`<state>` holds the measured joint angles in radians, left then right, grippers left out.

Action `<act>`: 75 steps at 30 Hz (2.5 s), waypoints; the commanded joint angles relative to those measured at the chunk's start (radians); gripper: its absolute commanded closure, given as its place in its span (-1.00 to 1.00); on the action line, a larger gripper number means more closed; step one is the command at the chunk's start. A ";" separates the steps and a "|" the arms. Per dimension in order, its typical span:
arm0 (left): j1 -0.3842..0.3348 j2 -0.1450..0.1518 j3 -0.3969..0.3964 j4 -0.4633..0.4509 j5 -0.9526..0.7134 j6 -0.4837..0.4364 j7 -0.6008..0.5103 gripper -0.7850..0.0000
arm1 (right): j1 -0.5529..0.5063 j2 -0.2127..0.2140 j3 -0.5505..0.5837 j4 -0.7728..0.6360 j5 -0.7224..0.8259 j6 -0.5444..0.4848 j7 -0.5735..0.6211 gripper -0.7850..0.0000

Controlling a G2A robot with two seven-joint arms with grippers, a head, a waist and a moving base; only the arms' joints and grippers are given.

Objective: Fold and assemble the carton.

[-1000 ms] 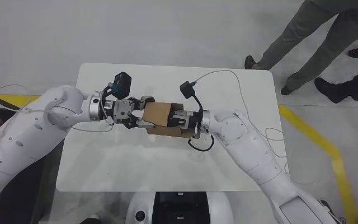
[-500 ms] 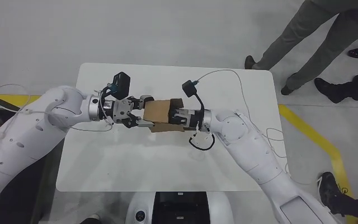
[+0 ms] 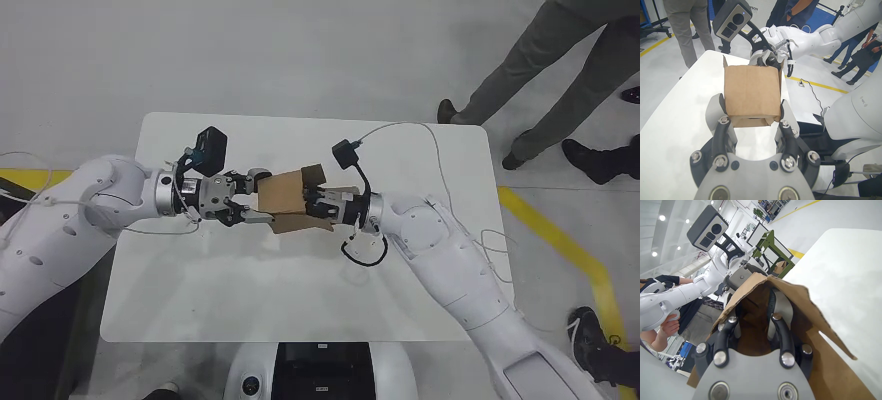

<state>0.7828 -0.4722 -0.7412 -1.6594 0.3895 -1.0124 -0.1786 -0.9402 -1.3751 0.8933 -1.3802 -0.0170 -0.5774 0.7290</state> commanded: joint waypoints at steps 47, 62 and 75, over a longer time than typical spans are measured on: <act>0.001 0.008 0.016 0.020 -0.001 0.000 0.031 0.29 | -0.012 0.016 0.053 0.001 -0.012 0.016 -0.017 0.03; 0.025 0.024 -0.016 0.042 0.016 0.000 0.072 -1.00 | -0.010 0.003 0.008 0.017 0.016 -0.006 -0.068 0.50; 0.080 0.052 -0.064 0.044 0.027 0.000 0.099 -1.00 | -0.013 -0.004 -0.005 0.022 0.008 -0.031 -0.119 0.77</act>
<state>0.8603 -0.4206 -0.8045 -1.6116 0.4158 -1.0123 -0.0799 -0.9533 -1.3784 0.8916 -1.3562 -0.0111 -0.6061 0.6111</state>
